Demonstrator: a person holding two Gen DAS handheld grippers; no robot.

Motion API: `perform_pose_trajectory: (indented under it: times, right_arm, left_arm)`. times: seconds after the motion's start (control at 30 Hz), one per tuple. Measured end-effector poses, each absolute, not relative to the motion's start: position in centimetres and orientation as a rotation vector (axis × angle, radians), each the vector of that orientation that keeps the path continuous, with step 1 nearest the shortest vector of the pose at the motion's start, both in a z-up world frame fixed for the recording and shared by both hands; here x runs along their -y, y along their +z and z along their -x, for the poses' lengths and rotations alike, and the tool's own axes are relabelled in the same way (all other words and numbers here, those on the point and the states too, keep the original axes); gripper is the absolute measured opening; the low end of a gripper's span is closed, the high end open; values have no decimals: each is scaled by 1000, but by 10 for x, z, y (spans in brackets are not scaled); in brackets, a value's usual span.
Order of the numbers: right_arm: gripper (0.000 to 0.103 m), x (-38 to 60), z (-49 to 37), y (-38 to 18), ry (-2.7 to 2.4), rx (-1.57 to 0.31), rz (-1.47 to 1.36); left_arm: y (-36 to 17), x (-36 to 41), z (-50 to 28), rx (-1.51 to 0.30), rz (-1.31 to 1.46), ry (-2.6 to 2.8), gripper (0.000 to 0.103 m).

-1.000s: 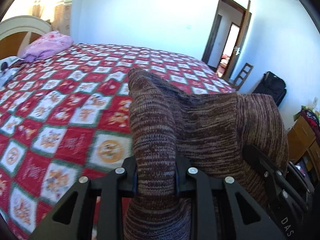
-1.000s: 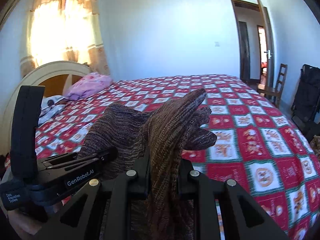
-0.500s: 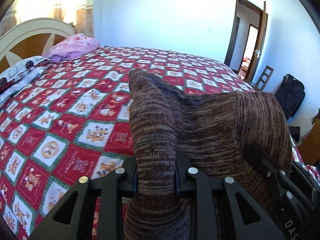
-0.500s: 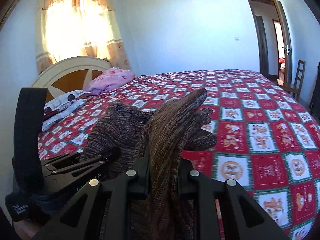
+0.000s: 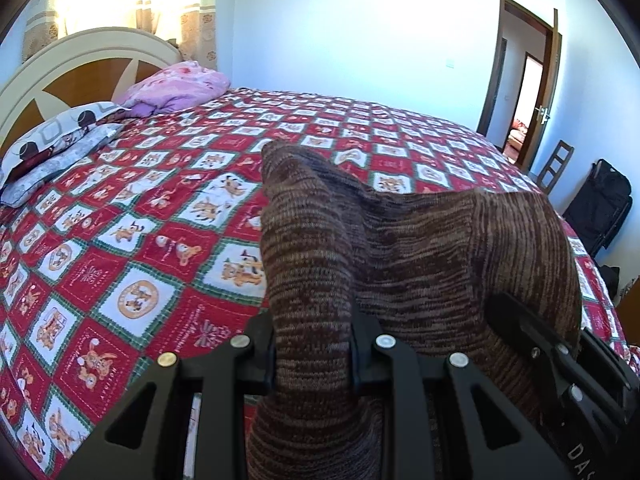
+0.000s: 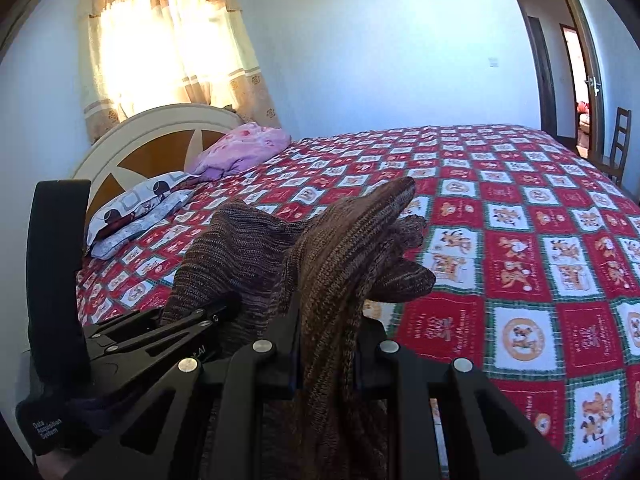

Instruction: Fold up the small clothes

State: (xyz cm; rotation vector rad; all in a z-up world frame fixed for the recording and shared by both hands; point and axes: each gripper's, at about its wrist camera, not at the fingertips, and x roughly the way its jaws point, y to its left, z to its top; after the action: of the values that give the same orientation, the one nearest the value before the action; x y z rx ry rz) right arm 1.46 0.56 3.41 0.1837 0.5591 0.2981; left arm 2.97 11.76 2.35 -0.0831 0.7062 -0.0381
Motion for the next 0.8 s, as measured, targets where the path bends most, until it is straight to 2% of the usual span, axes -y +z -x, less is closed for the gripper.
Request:
perform_pose_trajectory:
  times: [0.43,0.8]
  right_arm:
    - [19,-26,-58,27,340,-544,-120]
    - [19,-36,-109,-9,248,-492,166]
  left_arm:
    - [15,-128,-71,-682,41,0,27]
    - [-13,-104,-124,-688,-36,20,27]
